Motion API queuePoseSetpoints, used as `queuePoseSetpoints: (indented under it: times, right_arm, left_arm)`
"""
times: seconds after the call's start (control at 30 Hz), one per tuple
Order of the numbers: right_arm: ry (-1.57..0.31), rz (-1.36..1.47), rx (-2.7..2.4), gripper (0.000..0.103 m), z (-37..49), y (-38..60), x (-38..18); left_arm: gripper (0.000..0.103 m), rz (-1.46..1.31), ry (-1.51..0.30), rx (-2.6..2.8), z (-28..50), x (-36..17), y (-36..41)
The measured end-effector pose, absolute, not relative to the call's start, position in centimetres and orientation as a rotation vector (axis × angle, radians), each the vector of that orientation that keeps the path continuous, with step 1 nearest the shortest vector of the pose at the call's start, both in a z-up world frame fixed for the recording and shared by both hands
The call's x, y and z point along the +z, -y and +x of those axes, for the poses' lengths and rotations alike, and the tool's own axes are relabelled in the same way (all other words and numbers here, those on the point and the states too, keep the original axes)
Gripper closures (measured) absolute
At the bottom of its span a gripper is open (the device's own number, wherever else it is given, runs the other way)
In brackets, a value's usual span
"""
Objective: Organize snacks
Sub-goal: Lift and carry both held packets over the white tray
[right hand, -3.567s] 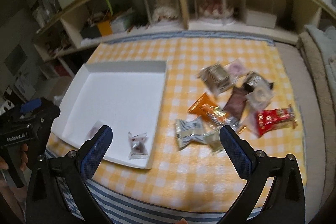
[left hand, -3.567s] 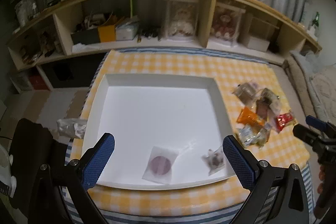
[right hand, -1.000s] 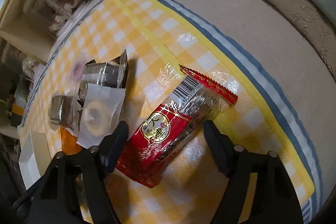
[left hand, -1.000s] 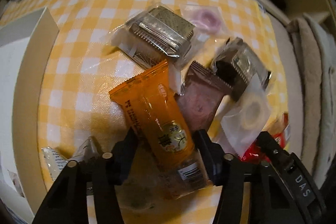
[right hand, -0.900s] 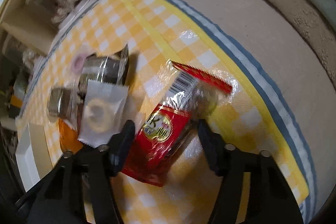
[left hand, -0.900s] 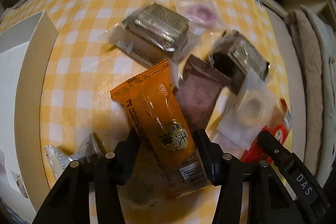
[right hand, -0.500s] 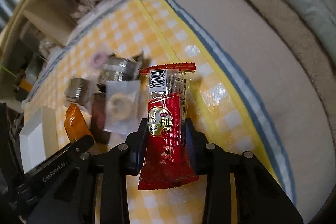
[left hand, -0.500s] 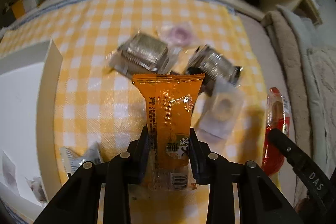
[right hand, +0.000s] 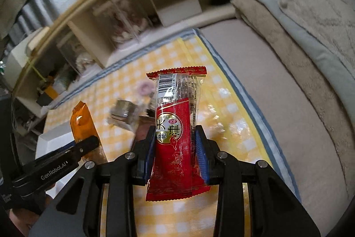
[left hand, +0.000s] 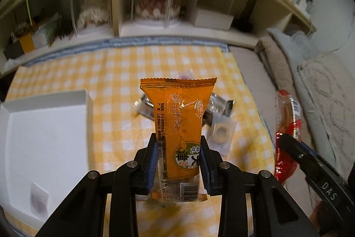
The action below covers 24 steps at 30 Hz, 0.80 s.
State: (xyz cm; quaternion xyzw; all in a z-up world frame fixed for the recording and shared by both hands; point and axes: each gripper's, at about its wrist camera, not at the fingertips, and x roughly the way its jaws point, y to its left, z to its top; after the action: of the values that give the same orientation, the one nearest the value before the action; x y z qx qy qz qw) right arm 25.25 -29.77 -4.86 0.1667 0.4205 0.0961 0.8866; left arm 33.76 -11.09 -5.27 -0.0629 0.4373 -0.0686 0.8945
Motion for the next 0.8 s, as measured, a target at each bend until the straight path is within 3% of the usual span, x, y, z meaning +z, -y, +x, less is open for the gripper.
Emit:
queuePoseSetpoints:
  times: [0.43, 0.8]
  right_arm:
    - [-0.761, 0.273, 0.372, 0.069, 22.0, 22.8, -0.6]
    - [-0.789, 0.193, 0.487, 0.069, 21.0, 15.9, -0.7]
  left_arm:
    - [0.070, -0.158, -0.777, -0.143, 25.1, 0.9, 1.9]
    - [0.070, -0.216, -0.781, -0.088, 20.8, 1.3, -6.4]
